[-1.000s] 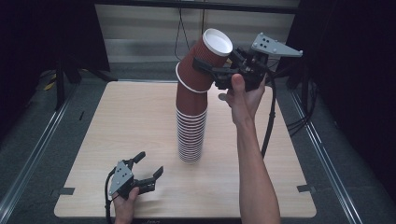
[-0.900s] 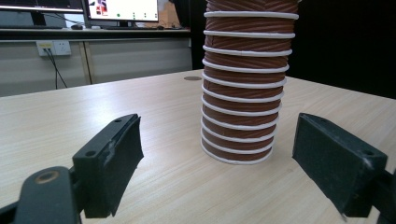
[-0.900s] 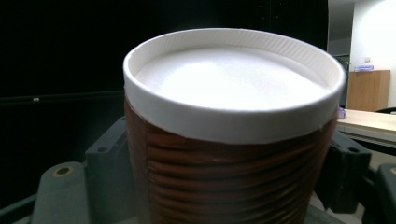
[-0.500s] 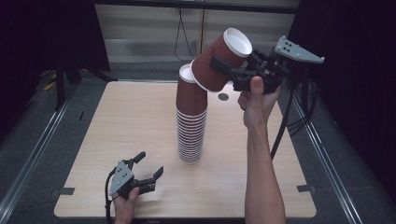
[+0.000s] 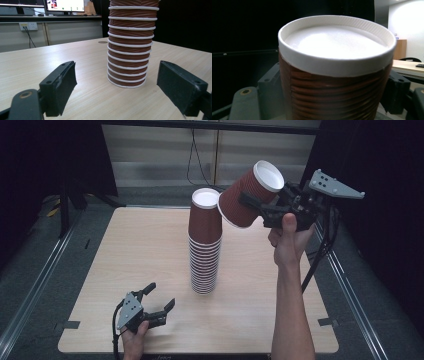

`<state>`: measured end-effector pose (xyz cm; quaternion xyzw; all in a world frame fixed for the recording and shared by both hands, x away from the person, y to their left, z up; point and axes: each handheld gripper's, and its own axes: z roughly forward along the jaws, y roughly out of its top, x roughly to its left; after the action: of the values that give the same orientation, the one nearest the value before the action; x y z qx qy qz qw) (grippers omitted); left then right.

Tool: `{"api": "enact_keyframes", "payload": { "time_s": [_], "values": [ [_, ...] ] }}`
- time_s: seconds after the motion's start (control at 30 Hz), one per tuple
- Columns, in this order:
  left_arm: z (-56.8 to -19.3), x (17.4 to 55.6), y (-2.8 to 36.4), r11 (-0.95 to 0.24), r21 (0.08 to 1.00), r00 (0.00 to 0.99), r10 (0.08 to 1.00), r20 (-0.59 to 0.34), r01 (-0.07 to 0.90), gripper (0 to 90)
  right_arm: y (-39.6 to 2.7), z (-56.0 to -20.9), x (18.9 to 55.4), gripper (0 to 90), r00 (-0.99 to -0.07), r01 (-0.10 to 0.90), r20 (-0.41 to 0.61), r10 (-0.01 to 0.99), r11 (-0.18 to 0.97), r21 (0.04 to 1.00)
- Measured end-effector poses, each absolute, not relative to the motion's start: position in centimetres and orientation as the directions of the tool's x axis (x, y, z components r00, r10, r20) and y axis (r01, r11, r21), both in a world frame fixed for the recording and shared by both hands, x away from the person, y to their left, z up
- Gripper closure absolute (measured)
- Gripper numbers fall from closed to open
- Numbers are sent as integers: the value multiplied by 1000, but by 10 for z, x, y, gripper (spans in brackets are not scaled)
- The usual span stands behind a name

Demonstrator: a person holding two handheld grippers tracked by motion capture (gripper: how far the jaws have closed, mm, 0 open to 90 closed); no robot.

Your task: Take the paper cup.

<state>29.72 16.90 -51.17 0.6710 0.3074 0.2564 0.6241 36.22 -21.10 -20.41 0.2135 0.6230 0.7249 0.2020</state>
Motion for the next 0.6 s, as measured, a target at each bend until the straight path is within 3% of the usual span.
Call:
{"api": "enact_keyframes", "payload": {
  "time_s": [0.6],
  "values": [
    [-511,298,168,-44,994,695,718,-39,102,154,-231,-244,358,208,-792,55,102,601,-96,994]
  ]
}}
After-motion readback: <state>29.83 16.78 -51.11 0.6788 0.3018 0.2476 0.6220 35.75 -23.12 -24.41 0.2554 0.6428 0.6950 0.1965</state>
